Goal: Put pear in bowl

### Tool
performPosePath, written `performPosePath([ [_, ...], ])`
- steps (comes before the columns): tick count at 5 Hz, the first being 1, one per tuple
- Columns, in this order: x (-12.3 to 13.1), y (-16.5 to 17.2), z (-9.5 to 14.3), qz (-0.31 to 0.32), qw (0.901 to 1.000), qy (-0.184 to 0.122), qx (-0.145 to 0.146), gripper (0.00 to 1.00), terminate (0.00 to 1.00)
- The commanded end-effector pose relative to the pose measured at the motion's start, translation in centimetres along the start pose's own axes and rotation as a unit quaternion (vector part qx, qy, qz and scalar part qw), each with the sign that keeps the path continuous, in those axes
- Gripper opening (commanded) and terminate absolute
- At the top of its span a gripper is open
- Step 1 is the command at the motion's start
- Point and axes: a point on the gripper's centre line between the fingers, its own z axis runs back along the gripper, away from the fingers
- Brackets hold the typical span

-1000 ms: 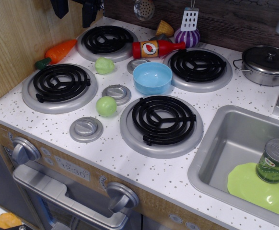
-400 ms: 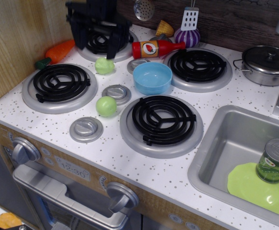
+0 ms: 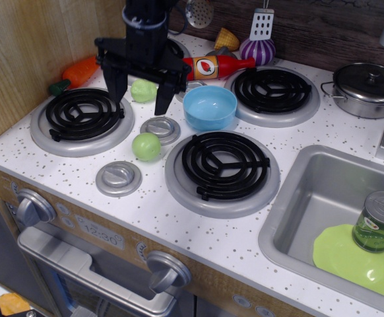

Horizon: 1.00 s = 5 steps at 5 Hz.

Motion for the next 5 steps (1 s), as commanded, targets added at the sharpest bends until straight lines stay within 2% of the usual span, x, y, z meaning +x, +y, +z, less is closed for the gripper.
performPosePath([
  [1, 0.1, 0.0, -0.1, 0.013, 0.9990, -0.043, 0.003, 1.00, 0.00],
  [2, 0.1, 0.1, -1.4, 0.015, 0.9986, -0.048, -0.018, 1.00, 0.00],
  [3, 0.1, 0.3, -3.2, 0.016, 0.9976, -0.064, -0.019, 1.00, 0.00],
  [4, 0.1, 0.4, -4.0, 0.011, 0.9973, -0.063, -0.037, 1.00, 0.00],
  [5, -0.2, 0.1, -4.9, 0.018, 0.9978, -0.052, -0.038, 1.00, 0.00],
])
